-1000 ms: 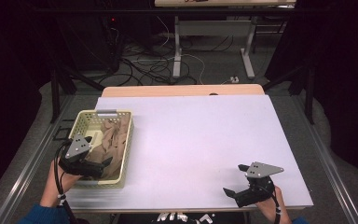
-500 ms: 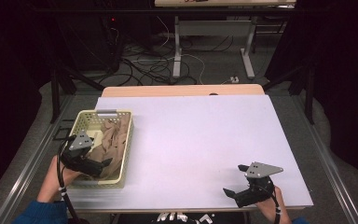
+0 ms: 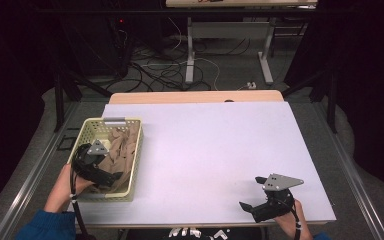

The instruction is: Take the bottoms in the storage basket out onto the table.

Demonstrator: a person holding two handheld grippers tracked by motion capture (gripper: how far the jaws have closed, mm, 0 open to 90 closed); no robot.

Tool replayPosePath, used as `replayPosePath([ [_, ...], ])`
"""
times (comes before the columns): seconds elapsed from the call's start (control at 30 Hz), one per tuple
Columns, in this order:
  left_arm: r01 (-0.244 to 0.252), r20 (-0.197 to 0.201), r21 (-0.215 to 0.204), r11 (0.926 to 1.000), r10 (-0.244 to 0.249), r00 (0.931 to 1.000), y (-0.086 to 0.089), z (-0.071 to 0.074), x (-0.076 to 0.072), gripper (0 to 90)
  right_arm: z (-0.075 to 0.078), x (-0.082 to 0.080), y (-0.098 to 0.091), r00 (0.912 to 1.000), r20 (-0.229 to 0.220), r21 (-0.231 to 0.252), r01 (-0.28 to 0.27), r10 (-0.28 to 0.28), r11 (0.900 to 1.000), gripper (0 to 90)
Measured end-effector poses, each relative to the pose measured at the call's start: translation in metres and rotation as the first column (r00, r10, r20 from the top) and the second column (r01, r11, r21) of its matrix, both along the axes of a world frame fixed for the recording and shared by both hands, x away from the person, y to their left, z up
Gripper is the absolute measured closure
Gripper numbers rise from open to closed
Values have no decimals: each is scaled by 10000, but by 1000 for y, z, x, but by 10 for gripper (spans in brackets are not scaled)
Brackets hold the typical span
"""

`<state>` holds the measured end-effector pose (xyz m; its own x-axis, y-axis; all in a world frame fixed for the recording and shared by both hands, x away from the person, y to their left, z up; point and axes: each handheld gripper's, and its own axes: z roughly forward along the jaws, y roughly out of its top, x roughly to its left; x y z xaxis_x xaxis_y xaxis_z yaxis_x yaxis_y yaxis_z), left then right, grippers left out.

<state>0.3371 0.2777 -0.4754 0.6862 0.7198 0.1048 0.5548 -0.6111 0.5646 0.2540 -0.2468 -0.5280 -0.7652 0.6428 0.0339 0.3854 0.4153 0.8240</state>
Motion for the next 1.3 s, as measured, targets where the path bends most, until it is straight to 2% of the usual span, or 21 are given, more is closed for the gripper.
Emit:
replayPosePath([
  [0.03, -47, -56, -16, 10000, 47, 10000, -1, -2, 1, 2, 0, 0, 0, 10000, 11, 4, 4, -4, 10000, 2],
  [0.07, -14, -76, 150, 9999, 15, 10000, -2, -2, 2, 2, 0, 0, 0, 10000, 11, 4, 4, -4, 10000, 2],
  [0.13, 9, -403, 169, 9999, -3, 9992, -4, -5, 4, 2, 0, 0, 0, 10000, 8, 15, 4, -4, 10000, 2],
  [0.23, 83, -540, 232, 9997, -71, 9985, -6, -7, 5, 2, 0, 0, 0, 10000, 35, -29, -43, 43, 10000, 2],
  [0.3, 183, -825, 406, 9990, -148, 9965, -9, -9, 8, 2, 0, 0, 0, 10000, 38, -30, -42, 42, 10000, 2],
  [0.4, 225, -975, 629, 9978, -163, 9951, -10, -11, 11, 2, 0, 0, 0, 10000, 14, -8, -7, 7, 10000, 2],
  [0.43, 281, -1194, 769, 9966, -188, 9927, -12, -13, 13, 2, 0, 0, 0, 10000, 2, 6, 9, -9, 10000, 2],
  [0.67, 183, -1711, 1181, 9928, 22, 9853, -18, -21, 20, 2, 0, 0, 0, 10000, 3, 10, 12, -12, 10000, 2],
  [0.73, 157, -1800, 1182, 9929, 59, 9836, -19, -24, 21, 2, 0, 0, 0, 10000, 4, 7, 4, -4, 10000, 2],
  [1.03, 196, -2261, 1766, 9841, 212, 9739, -23, -29, 25, 17, 0, -1, 0, 10000, -1, 4, 13, -13, 10000, 2],
  [1.27, 342, -2449, 1898, 9812, 135, 9695, -24, -33, 26, 105, 1, 0, -1, 10000, 0, -78, -65, 65, 9999, 2],
  [1.3, 241, -2436, 1892, 9816, 231, 9696, -25, -33, 26, 119, 1, -1, 0, 10000, -20, -33, -18, 18, 10000, 2],
])
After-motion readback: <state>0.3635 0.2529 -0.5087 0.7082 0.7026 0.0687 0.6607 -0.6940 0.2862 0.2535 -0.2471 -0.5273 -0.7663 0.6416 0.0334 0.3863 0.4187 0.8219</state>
